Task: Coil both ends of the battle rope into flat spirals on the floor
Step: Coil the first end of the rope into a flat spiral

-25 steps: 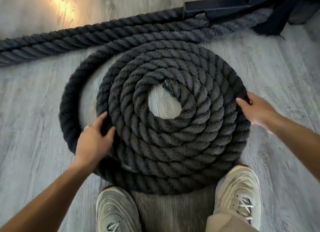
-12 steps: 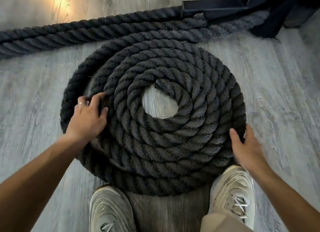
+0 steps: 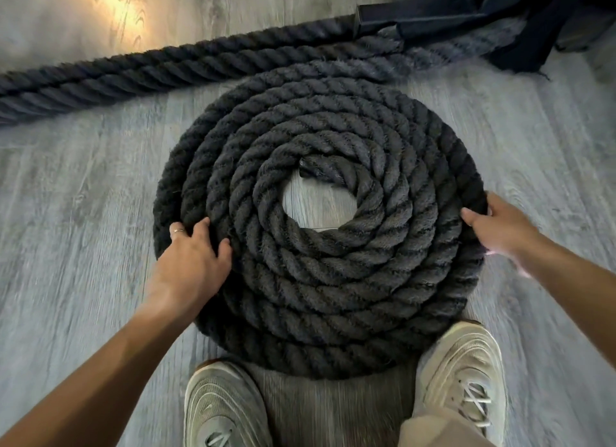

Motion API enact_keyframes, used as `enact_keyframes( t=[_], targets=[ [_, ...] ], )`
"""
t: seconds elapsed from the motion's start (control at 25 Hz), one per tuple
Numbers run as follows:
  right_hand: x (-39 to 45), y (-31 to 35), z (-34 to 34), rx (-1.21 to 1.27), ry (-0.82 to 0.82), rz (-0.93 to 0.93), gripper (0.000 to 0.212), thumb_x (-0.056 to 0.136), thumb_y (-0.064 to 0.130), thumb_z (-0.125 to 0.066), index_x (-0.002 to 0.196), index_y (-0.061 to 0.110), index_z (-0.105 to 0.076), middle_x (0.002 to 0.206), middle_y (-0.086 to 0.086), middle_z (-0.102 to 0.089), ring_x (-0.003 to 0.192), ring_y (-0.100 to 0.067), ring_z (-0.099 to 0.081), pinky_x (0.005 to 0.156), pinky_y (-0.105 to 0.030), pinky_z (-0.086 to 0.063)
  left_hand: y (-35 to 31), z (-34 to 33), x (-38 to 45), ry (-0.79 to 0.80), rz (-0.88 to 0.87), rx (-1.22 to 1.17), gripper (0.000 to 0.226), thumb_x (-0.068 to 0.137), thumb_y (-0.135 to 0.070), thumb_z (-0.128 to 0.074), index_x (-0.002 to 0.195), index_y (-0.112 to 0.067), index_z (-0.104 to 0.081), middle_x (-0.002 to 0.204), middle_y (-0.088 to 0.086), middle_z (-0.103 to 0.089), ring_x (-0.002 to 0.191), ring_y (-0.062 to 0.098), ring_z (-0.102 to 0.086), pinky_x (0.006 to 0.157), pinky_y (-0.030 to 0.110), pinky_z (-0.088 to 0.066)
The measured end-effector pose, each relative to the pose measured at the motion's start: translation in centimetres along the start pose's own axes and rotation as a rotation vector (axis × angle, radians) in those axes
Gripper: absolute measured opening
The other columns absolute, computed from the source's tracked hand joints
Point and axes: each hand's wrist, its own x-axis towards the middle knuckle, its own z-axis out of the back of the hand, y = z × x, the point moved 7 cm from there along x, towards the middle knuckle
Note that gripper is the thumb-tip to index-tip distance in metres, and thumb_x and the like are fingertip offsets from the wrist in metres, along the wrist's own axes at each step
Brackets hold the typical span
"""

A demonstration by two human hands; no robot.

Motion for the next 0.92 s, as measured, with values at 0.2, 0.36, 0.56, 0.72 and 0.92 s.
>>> enact_keyframes(
  t=[0.2, 0.36, 0.56, 0.72, 0.92],
  targets=[
    [0.4, -0.3, 0.1, 0.000, 0.044, 0.047, 0.063, 0.100, 0.039, -0.061, 0.155, 0.044, -0.031, 0.150, 0.002, -0.052, 0.127, -0.031, -0.058, 0.106, -0.051, -0.048, 0.4, 1.1, -0.3, -0.072, -0.006, 0.222, 0.060, 0.095, -0.056, -0.046, 0.144, -0.021, -0.050, 0.144, 0.022, -0.040, 0.131, 0.046, -0.035, 0.099, 0.058, -0.038],
    [1.3, -0.5, 1.3, -0.076, -0.045, 0.125, 0.070, 0.099, 0.050, -0.058, 0.159, 0.044, -0.022, 0.161, -0.002, -0.039, 0.143, -0.030, -0.041, 0.117, -0.045, -0.033, 0.8, 0.9, 0.5, 0.044, 0.048, 0.112, 0.059, 0.083, -0.069, -0.057, 0.130, -0.033, -0.058, 0.160, 0.010, -0.020, 0.148, 0.042, -0.002, 0.105, 0.075, -0.027],
    [5.4, 2.2, 7.5, -0.229, -0.243, 0.175, 0.055, 0.101, 0.041, -0.058, 0.152, 0.025, -0.045, 0.143, -0.020, -0.056, 0.130, -0.041, -0.052, 0.111, -0.046, -0.041, -4.3, -1.6, -2.6, 0.120, -0.298, 0.033, 0.052, 0.069, -0.084, -0.055, 0.098, -0.040, -0.058, 0.167, 0.000, -0.018, 0.153, 0.040, 0.002, 0.111, 0.075, -0.019],
    [3.1, 2.9, 7.2, -0.294, -0.330, -0.019, 0.063, 0.103, 0.054, -0.037, 0.154, 0.018, -0.032, 0.158, -0.028, -0.028, 0.144, -0.050, -0.026, 0.114, -0.061, -0.025, -8.5, -3.2, -3.7, 0.147, -0.437, -0.016, 0.037, 0.078, -0.076, -0.054, 0.077, -0.040, -0.061, 0.161, 0.000, -0.028, 0.152, 0.037, -0.005, 0.114, 0.066, -0.020],
    [-6.0, -4.6, -3.3, -0.461, -0.159, 0.003, 0.086, 0.085, 0.087, -0.010, 0.157, 0.045, 0.012, 0.166, -0.010, 0.027, 0.150, -0.043, 0.025, 0.111, -0.073, 0.009, -9.0, -0.6, 2.0, -0.104, -0.334, -0.133, 0.049, 0.082, -0.070, -0.050, 0.107, -0.033, -0.068, 0.136, 0.018, -0.050, 0.137, 0.042, -0.037, 0.112, 0.055, -0.031]
  ],
)
